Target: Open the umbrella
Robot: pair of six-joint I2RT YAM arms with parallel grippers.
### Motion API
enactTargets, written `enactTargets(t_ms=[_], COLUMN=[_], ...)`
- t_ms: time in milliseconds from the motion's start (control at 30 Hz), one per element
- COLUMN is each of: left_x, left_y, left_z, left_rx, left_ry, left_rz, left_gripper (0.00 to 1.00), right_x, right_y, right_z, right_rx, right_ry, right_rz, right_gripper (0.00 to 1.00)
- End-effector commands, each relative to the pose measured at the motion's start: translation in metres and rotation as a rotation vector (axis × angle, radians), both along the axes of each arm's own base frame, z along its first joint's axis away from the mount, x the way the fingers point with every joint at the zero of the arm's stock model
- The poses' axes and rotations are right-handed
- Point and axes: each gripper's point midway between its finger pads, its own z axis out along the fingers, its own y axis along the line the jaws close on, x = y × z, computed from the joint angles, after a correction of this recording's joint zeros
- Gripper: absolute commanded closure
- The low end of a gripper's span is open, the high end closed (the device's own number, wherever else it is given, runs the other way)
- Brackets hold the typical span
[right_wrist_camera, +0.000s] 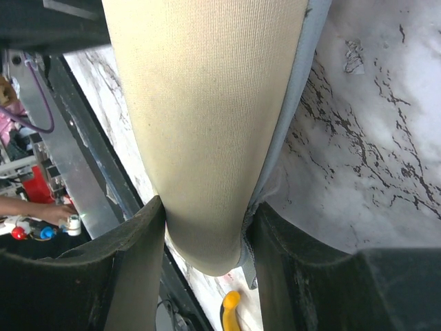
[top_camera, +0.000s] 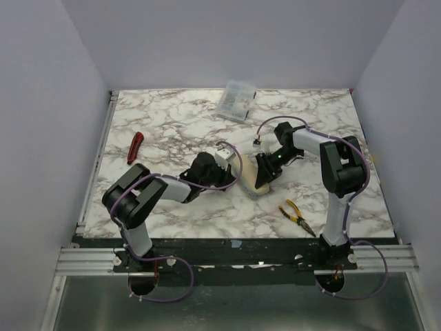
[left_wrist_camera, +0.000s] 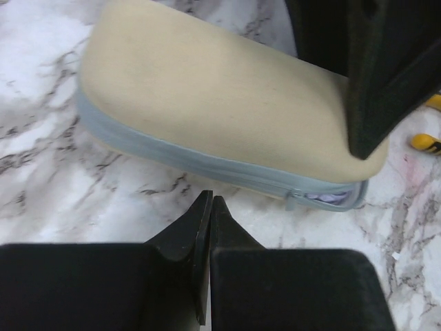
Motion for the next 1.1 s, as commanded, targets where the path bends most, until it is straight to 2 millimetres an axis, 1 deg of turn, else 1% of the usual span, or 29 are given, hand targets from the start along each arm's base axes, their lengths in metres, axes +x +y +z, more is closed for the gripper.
enactTargets(t_ms=[0,67,100,167,233,300,400,467,500,700,900,967,1033,1067], left_x=[0.024,0.029,0.026,0.011,-0.004,-0.019,-0.028,-0.029,-0.03,-0.023,-0.021,-0.015,-0.012,-0.011], left_y=[0.012,0.016,0.013,0.005,0.001,-0.003,-0.005,-0.008,-0.009,-0.027,-0.043,-0.044,-0.045,-0.045], left_z=[0.012,0.012,0.015,0.023,0.026,0.024,0.018,0.016,0.016,0.017,0.017,0.017,0.016,0.015], left_rx=[-0.01,0.001,-0.011,-0.031,-0.029,-0.025,-0.014,-0.006,-0.005,-0.001,-0.002,-0.003,0.005,0.007], left_ry=[-0.02,-0.036,-0.049,-0.109,-0.164,-0.185,-0.184,-0.198,-0.205,-0.205,-0.183,-0.17,-0.148,-0.142], left_rz=[0.097,0.103,0.066,-0.052,-0.134,-0.202,-0.23,-0.236,-0.241,-0.212,-0.175,-0.136,-0.113,-0.106], left_gripper=[1.0,1.0,1.0,1.0,1.0,0.9,0.72,0.65,0.64,0.63,0.62,0.68,0.76,0.82], right_x=[-0.012,-0.013,-0.012,-0.011,-0.009,-0.007,-0.007,-0.007,-0.007,-0.008,-0.008,-0.008,-0.009,-0.009], right_y=[-0.027,-0.028,-0.027,-0.026,-0.024,-0.023,-0.023,-0.022,-0.022,-0.02,-0.016,-0.016,-0.016,-0.016], right_z=[-0.04,-0.039,-0.039,-0.038,-0.037,-0.037,-0.036,-0.036,-0.035,-0.035,-0.034,-0.033,-0.033,-0.033], right_rx=[-0.174,-0.176,-0.175,-0.169,-0.163,-0.161,-0.157,-0.155,-0.152,-0.145,-0.135,-0.131,-0.131,-0.13], right_ry=[-0.032,-0.03,-0.03,-0.028,-0.026,-0.027,-0.027,-0.028,-0.028,-0.01,0.008,0.007,0.009,0.01], right_rz=[0.094,0.096,0.095,0.09,0.086,0.084,0.088,0.089,0.09,0.078,0.058,0.057,0.057,0.057], right_gripper=[0.7,0.7,0.7,0.7,0.7,0.7,0.7,0.7,0.7,0.7,0.7,0.71,0.71,0.71])
